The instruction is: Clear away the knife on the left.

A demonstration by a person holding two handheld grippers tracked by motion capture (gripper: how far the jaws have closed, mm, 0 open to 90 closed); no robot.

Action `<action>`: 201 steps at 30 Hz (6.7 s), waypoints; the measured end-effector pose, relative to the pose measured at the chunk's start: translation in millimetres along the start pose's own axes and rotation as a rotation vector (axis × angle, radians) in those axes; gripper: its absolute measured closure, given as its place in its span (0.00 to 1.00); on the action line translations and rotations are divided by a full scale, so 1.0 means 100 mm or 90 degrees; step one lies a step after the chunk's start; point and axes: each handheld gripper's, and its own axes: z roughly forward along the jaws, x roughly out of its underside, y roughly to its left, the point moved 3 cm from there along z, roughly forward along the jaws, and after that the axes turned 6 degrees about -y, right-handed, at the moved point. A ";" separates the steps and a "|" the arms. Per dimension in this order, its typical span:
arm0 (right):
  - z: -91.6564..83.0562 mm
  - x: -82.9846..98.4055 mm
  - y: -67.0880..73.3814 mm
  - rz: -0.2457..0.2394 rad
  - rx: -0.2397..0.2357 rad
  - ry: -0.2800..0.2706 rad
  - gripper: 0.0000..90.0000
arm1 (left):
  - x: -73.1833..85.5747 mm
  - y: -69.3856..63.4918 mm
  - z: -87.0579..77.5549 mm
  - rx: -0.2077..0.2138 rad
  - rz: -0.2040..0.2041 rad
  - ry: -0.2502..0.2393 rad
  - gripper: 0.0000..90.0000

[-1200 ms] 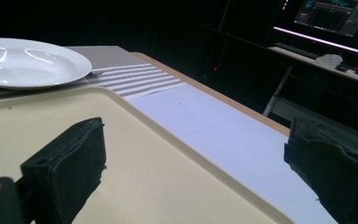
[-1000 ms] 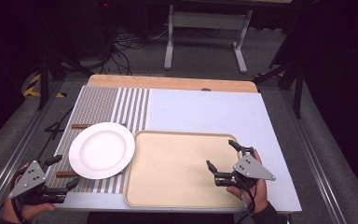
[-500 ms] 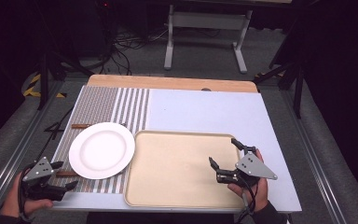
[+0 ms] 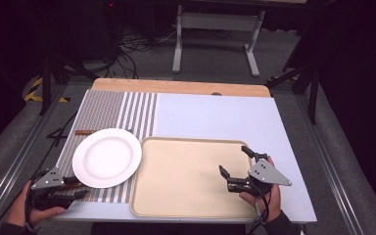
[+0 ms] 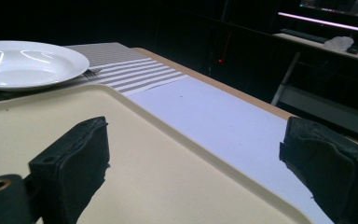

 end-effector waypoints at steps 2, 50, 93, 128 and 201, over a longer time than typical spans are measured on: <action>0.00 0.01 0.00 0.006 -0.005 0.004 0.09 | -0.01 -0.03 0.00 0.007 0.013 0.004 0.59; 0.04 0.04 0.05 -0.010 -0.012 0.022 0.10 | 0.09 -0.51 -0.15 0.027 0.085 -0.118 0.86; 0.00 0.02 -0.02 -0.019 0.030 0.013 0.10 | -1.24 -0.87 0.61 0.004 0.166 -0.210 0.86; -0.01 0.09 0.06 -0.043 0.020 0.048 0.11 | -1.43 -1.31 1.48 0.075 0.214 -0.057 0.85; -0.06 0.20 0.04 -0.058 0.031 0.108 0.11 | -1.66 -0.98 1.65 0.049 0.312 0.123 1.00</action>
